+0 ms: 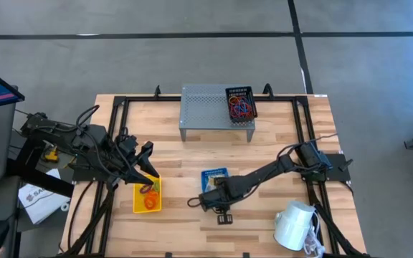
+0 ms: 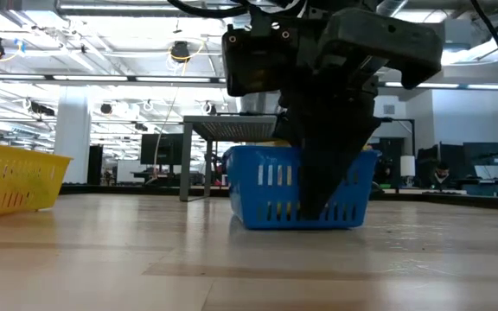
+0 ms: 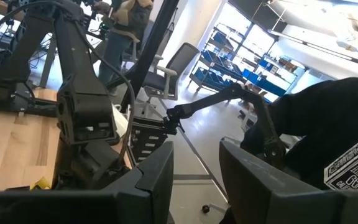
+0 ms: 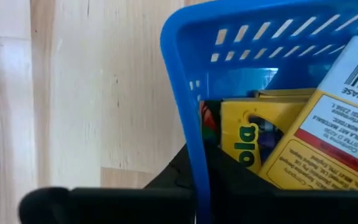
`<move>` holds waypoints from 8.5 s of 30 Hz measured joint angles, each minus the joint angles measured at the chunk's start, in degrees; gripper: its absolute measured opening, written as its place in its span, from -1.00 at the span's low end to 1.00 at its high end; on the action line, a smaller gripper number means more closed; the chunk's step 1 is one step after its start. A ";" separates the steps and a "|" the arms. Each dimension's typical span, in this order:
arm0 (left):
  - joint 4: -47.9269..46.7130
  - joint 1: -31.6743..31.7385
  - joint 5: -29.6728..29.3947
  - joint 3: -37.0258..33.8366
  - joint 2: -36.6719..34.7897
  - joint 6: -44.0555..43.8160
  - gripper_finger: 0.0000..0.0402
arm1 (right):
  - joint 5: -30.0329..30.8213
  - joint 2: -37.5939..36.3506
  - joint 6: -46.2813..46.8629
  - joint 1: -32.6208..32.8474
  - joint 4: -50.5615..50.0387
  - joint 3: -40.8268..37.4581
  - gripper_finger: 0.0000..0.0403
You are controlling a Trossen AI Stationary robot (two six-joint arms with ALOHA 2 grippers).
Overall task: Pick & Place Office Desk Supplies
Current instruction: Put the blue bin filled with crayon boxes on the shelf, then put the yellow bin filled with spring keychains on the shelf
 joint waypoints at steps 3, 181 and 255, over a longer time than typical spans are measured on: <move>-0.02 0.00 0.00 0.00 0.00 0.00 -0.39 | 0.70 -0.18 -0.06 0.80 -2.59 1.15 -0.98; 1.49 0.00 -4.63 0.00 0.02 -3.28 -0.39 | 6.82 4.61 -30.39 -37.32 -38.18 42.65 -1.00; 1.34 -0.83 1.16 1.68 0.89 1.49 -0.39 | 5.31 -4.16 -27.39 -34.67 -40.57 43.92 -0.15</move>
